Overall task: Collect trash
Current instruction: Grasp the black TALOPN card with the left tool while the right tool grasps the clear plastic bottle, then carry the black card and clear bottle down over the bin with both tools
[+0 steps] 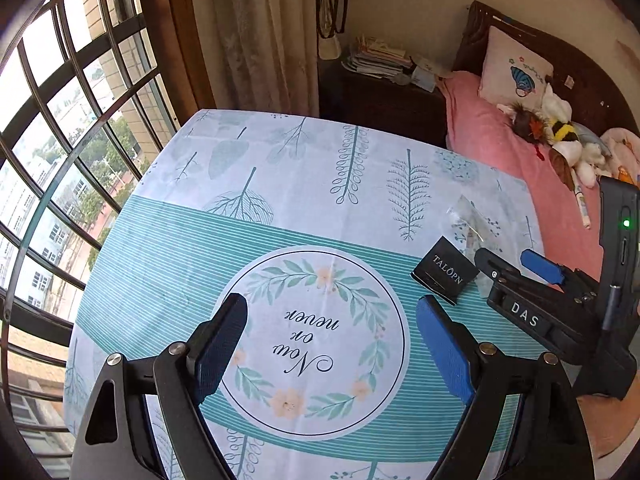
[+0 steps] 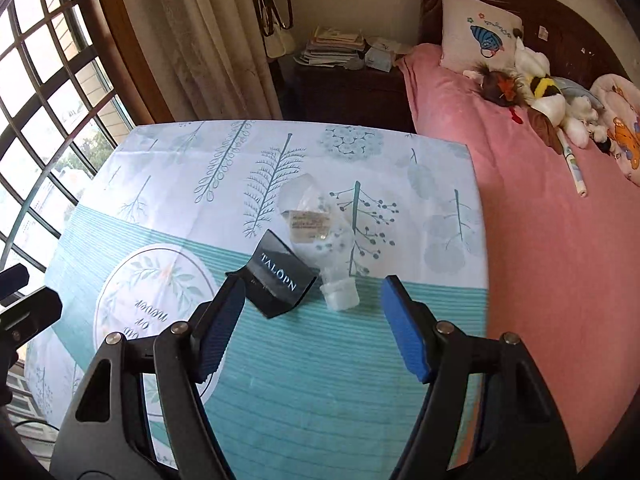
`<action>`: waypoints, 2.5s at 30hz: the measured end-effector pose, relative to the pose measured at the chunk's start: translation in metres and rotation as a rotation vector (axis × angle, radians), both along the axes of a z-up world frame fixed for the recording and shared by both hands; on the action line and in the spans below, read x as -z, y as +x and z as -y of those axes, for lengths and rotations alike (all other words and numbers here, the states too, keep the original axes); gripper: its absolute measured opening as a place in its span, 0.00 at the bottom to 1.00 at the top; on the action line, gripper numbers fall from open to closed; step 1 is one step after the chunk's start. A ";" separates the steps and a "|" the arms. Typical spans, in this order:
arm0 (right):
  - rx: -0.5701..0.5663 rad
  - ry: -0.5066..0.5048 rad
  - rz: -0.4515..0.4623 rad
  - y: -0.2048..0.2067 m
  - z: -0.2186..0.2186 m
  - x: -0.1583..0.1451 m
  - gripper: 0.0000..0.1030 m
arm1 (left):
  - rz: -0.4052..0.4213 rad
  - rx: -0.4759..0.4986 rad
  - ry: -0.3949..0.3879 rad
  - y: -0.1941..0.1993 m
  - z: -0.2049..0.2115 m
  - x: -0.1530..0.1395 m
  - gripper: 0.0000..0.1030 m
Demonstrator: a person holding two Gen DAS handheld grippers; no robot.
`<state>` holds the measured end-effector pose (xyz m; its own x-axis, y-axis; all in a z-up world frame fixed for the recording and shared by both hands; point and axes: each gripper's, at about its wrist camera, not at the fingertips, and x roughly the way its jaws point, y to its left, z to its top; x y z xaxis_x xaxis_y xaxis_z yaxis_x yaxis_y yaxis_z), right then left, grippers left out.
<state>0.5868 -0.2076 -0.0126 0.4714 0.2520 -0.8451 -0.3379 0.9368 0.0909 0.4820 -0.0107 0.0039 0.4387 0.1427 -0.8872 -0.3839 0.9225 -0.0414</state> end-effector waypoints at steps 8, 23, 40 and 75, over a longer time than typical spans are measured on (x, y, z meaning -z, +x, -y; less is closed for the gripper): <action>-0.061 -0.028 -0.040 0.065 -0.034 0.061 0.61 | -0.034 -0.044 -0.029 0.017 0.007 0.030 0.86; -0.062 0.178 -0.210 0.059 0.019 0.096 0.42 | -0.099 0.009 -0.131 0.057 0.048 0.063 0.86; 0.108 0.260 -0.187 0.040 0.091 0.087 0.42 | -0.276 -0.052 -0.109 0.140 0.090 0.106 0.85; 0.100 0.266 -0.195 -0.069 0.080 0.064 0.42 | -0.280 0.144 -0.117 0.017 0.068 0.066 0.43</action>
<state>0.5182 -0.2878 -0.0762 0.3412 0.4364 -0.8325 -0.1975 0.8992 0.3904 0.4987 -0.0791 -0.0618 0.1841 -0.0131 -0.9828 -0.2611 0.9633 -0.0618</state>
